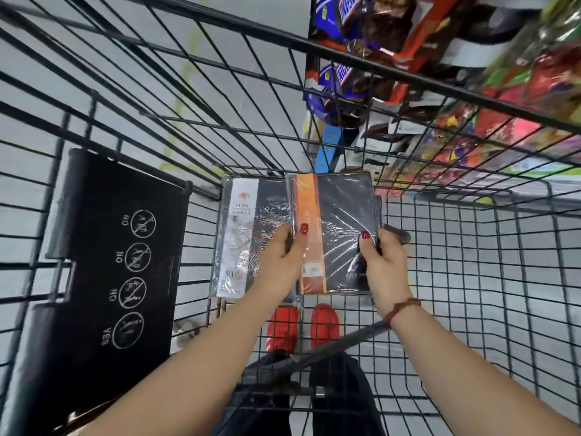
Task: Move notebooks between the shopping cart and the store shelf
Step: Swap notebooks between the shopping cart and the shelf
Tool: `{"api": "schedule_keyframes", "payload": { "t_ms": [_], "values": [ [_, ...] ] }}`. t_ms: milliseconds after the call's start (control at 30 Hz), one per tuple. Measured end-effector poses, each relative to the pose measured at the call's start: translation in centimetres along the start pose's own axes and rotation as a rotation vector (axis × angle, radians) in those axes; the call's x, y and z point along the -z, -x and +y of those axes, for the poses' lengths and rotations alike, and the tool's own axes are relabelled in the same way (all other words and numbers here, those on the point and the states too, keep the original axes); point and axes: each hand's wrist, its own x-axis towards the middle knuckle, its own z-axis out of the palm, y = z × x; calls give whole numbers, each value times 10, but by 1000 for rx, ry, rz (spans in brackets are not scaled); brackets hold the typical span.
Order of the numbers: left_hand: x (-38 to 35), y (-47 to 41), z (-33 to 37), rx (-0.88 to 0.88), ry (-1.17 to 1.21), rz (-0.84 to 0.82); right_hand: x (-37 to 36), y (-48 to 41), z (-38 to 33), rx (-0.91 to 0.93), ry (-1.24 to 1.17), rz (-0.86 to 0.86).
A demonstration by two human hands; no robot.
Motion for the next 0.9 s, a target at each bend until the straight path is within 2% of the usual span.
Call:
{"api": "schedule_keyframes", "payload": {
  "t_ms": [167, 300, 467, 567, 667, 733, 900],
  "values": [
    [-8, -1, -2, 67, 98, 99, -14, 5, -5, 84, 17, -13],
    [-8, -2, -3, 39, 132, 153, -16, 5, -11, 121, 75, -30],
    [2, -9, -7, -24, 132, 230, -10, 2, -12, 53, 33, -66],
    [13, -13, -8, -59, 81, 256, 4, -5, -5, 132, 138, 141],
    [24, -18, -13, -55, 36, 285, 18, -13, 7, 116, 295, 327],
    [31, -20, -16, -44, 21, 302, 21, -16, 12, 43, 369, 299],
    [46, -20, -24, -16, 21, 360, 13, -14, 20, -179, 524, 78]
  ]
}}
